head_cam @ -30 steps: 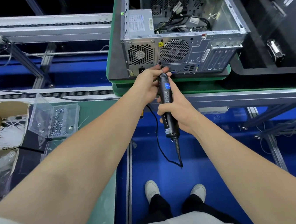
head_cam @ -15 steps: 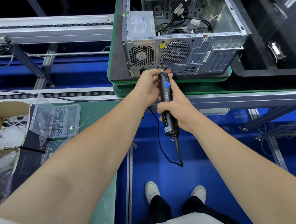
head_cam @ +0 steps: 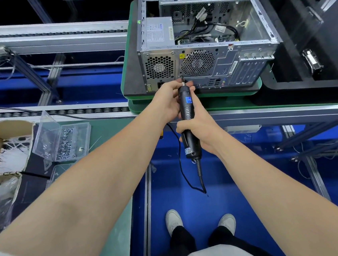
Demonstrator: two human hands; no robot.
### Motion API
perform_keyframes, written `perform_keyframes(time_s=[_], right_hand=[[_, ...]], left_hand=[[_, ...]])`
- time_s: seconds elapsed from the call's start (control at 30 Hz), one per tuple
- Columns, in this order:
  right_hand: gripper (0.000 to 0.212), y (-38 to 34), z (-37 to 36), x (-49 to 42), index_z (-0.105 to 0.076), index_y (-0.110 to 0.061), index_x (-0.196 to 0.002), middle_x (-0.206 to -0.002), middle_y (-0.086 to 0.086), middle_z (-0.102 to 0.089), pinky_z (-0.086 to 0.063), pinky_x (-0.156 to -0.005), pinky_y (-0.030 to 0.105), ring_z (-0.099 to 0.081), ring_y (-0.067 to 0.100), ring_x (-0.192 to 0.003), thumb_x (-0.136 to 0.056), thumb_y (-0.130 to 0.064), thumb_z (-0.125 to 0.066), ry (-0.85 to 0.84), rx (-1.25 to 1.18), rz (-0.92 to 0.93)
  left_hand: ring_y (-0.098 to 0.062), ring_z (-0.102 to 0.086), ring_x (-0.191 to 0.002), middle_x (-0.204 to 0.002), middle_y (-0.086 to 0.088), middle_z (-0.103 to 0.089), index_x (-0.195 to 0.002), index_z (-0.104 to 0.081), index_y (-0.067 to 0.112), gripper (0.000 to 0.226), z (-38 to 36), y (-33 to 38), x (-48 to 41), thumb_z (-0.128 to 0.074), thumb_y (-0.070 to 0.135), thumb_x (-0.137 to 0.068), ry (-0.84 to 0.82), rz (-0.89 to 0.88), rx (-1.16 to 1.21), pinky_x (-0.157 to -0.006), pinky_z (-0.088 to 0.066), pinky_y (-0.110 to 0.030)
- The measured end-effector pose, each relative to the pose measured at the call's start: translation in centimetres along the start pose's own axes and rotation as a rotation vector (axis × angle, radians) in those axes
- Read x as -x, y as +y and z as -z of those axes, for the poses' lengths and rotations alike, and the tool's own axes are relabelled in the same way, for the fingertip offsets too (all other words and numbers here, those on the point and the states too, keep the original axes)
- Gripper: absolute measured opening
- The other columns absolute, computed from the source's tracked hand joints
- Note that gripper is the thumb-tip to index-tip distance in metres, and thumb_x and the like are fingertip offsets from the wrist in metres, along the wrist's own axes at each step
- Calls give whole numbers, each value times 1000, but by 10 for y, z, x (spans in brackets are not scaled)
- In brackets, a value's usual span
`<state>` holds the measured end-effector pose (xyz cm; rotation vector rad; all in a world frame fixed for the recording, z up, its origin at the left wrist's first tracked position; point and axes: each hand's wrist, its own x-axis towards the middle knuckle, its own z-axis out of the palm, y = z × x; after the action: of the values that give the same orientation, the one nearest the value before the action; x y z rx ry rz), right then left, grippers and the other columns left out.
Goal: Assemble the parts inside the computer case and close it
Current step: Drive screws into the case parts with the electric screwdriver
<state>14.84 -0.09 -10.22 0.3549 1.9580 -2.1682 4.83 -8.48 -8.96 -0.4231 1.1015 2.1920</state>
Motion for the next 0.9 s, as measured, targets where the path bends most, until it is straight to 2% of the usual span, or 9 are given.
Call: perform_keyframes(time_s=[0.23, 0.43, 0.57, 0.7, 0.8, 0.87, 0.9], right_hand=[[115, -1, 2, 0, -28, -49, -156, -102, 14, -56, -56, -57, 38, -61, 16, -59, -66, 12, -65, -14, -15, -22], [112, -2, 1, 0, -30, -48, -155, -98, 14, -55, -56, -56, 38, -61, 16, -58, -66, 13, -63, -17, -21, -23], [113, 0, 0, 1, -31, -48, -154, -104, 15, -59, -58, -58, 41, -65, 16, -62, -66, 13, -66, -2, -6, -22], [113, 6, 1, 3, -31, -50, -154, -86, 6, -63, -57, -55, 39, -61, 20, -59, -67, 12, -65, 21, -34, -37], [116, 11, 3, 7, -29, -51, -156, -86, 5, -61, -57, -56, 39, -61, 21, -62, -65, 12, -66, 30, -46, -49], [116, 15, 6, 10, -29, -51, -156, -79, 1, -63, -57, -57, 40, -60, 23, -64, -65, 9, -68, 33, -68, -68], [114, 16, 7, 12, -29, -50, -156, -76, 0, -63, -57, -58, 41, -59, 25, -65, -66, 8, -69, 36, -80, -78]], left_hand=[[-27, -70, -113, -111, -14, -76, -119, -52, 8, 26, -1, 1, 1, -52, 2, -94, -1, 2, -25, -101, -54, -44], [-29, -66, -119, -106, -13, -77, -107, -59, 5, 14, -2, 2, 0, -53, 5, -95, 2, 24, -55, -104, -52, -45], [-28, -69, -114, -110, -13, -76, -117, -56, 5, 19, -3, 1, 0, -53, 8, -98, 29, 25, -41, -101, -54, -43], [-28, -70, -102, -100, -14, -76, -120, -57, 8, 23, -2, -2, 1, -59, 15, -98, 51, 24, -145, -101, -54, -43], [-31, -71, -105, -95, -13, -77, -115, -59, 10, 19, -2, -4, 5, -59, 13, -96, 109, 0, -184, -96, -57, -43], [-28, -73, -101, -94, -8, -75, -106, -66, 8, 16, -4, -6, 7, -60, 16, -94, 251, -159, -380, -83, -61, -35], [-22, -72, -95, -92, -4, -73, -99, -68, 10, 13, -4, -7, 8, -60, 17, -92, 372, -355, -592, -79, -58, -31]])
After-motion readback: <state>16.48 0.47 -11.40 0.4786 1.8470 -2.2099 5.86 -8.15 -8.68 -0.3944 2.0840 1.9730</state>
